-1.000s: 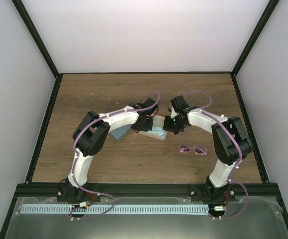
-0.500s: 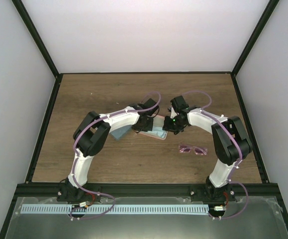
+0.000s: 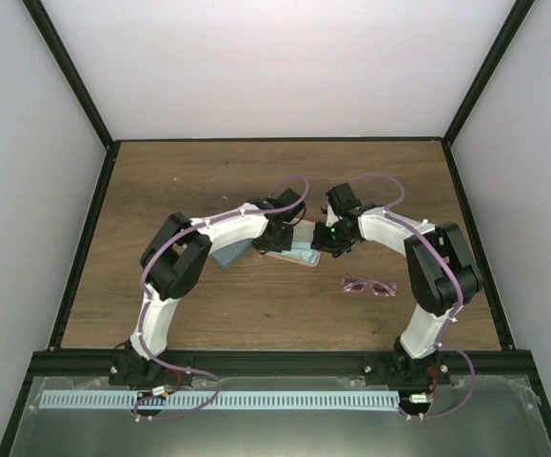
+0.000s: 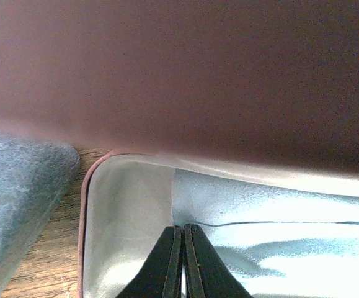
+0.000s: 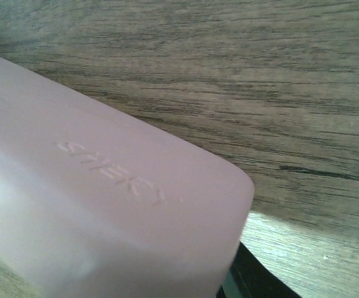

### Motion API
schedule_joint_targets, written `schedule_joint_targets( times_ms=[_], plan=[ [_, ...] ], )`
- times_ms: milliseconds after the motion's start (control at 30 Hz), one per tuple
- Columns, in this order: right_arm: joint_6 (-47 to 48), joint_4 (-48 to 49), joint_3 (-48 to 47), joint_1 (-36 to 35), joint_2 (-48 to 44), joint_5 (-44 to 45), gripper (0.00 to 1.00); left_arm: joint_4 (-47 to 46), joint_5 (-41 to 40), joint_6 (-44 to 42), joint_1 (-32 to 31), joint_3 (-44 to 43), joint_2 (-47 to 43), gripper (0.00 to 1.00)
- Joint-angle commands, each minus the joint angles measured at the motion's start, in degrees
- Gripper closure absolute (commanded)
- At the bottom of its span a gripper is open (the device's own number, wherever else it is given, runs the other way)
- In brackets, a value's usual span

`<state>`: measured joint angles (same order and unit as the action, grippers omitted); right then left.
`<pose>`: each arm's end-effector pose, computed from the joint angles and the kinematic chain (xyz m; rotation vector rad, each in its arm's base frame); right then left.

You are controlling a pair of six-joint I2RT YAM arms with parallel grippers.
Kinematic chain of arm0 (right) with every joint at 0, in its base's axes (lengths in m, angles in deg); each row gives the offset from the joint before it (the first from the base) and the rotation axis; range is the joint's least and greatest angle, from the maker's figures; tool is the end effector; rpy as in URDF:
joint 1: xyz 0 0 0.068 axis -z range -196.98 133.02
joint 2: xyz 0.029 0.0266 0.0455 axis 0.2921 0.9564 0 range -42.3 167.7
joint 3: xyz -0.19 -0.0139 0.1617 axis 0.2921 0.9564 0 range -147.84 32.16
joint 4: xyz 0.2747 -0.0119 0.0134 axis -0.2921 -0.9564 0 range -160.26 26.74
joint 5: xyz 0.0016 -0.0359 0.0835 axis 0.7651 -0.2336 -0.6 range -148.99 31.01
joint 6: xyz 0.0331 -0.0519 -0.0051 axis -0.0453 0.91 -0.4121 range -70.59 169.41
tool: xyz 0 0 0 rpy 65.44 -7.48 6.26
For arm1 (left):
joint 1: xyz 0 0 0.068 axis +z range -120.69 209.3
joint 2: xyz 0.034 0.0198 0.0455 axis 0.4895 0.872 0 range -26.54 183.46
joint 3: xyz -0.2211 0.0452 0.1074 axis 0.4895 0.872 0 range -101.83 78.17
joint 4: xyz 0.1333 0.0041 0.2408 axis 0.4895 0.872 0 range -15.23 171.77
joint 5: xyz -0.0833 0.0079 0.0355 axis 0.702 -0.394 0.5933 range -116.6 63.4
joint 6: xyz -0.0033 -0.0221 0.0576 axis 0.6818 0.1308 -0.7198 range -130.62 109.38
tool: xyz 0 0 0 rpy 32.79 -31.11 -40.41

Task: Organize the sunglasses
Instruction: Adjust the glasses cleaning cloth in the sunglasses case.

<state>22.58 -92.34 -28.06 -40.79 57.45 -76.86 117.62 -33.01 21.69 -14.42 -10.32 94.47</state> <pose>0.3074 0.1514 0.1211 -0.0096 2.8698 0.6394 0.3109 -0.2902 0.1139 0.2649 2.8583 -0.1003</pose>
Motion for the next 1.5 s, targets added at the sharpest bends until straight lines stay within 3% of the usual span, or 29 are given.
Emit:
schedule_joint_targets(
  times_ms=[0,767,1167,1467],
  plan=[
    [0.3,0.7,-0.2,-0.5,1.1,-0.2,0.76,1.7,-1.8,-0.6,-0.2,-0.9,-1.8,0.96],
    [0.7,0.6,-1.1,-0.5,1.9,-0.4,0.76,3.4,-4.9,-1.2,0.1,-1.9,0.1,0.96],
    [0.7,-0.6,-2.4,-0.5,0.0,-0.4,0.76,4.1,-4.9,-2.4,0.1,-6.0,-0.4,0.73],
    [-0.5,-1.1,-0.8,-0.5,-5.5,-0.5,0.74,1.7,-0.6,-2.7,0.1,-5.2,-3.5,0.75]
  ],
)
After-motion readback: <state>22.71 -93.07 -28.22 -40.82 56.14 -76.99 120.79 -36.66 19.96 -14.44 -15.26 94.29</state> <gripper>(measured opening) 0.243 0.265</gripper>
